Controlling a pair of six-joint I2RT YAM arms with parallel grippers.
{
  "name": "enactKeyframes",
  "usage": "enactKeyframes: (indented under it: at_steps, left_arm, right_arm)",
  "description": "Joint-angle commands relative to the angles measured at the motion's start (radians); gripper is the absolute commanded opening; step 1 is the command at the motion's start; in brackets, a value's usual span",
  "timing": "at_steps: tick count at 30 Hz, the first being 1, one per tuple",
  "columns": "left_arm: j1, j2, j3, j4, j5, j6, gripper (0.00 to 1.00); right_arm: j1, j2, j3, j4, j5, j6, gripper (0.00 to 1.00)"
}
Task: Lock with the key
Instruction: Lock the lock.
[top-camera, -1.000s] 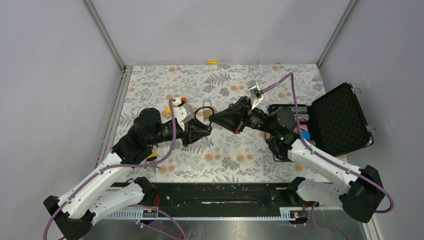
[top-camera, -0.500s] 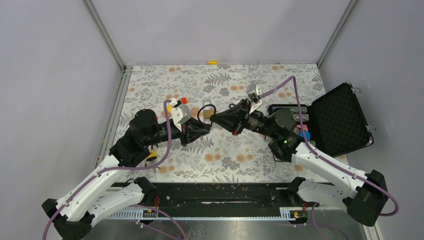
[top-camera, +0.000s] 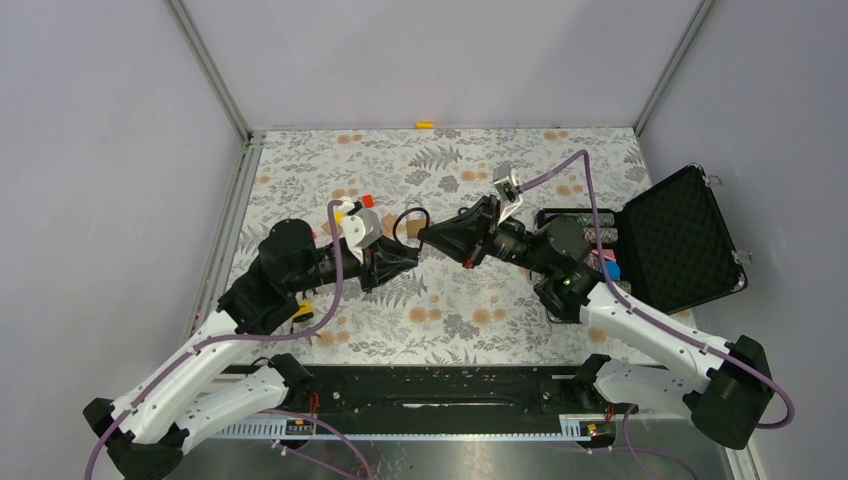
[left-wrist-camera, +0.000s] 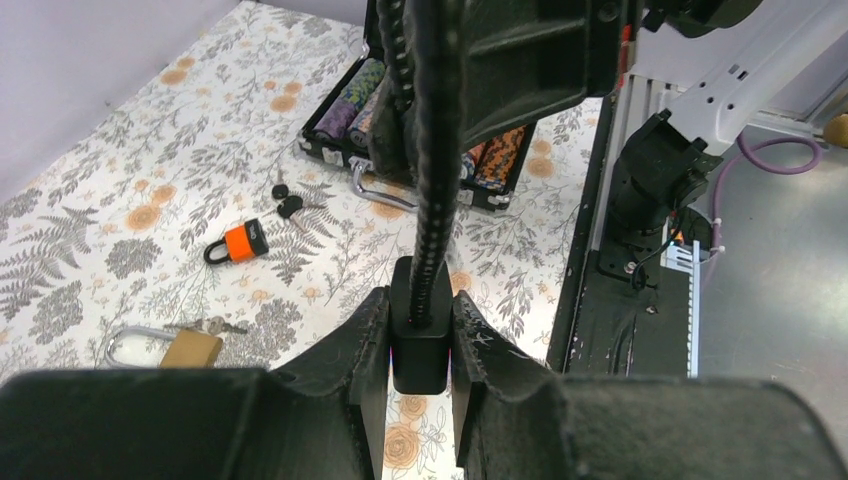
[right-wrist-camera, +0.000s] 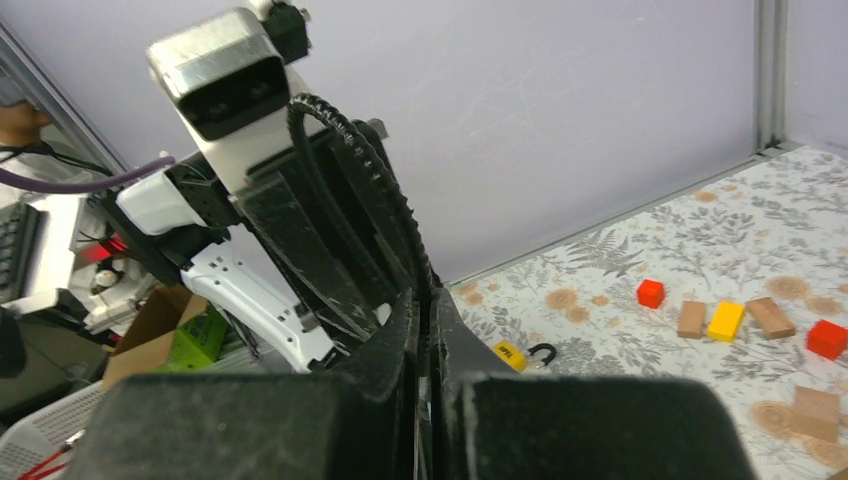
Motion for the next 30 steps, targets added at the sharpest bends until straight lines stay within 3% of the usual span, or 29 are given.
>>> enactKeyframes:
  at_steps: [1, 24, 30]
  left_arm:
    - [-0.002, 0.030, 0.045, 0.029, -0.043, 0.015, 0.00]
    - [-0.001, -0.022, 0.029, 0.070, 0.019, -0.010, 0.00]
    - [0.000, -0.011, 0.034, 0.103, -0.071, -0.059, 0.00]
  right_arm:
    - [0.022, 0.005, 0.045, 0.095, -0.037, 0.042, 0.00]
    - [0.024, 0.035, 0.036, -0.009, -0.002, -0.057, 0.00]
    - [0.047, 0.023, 0.052, -0.076, -0.058, -0.131, 0.00]
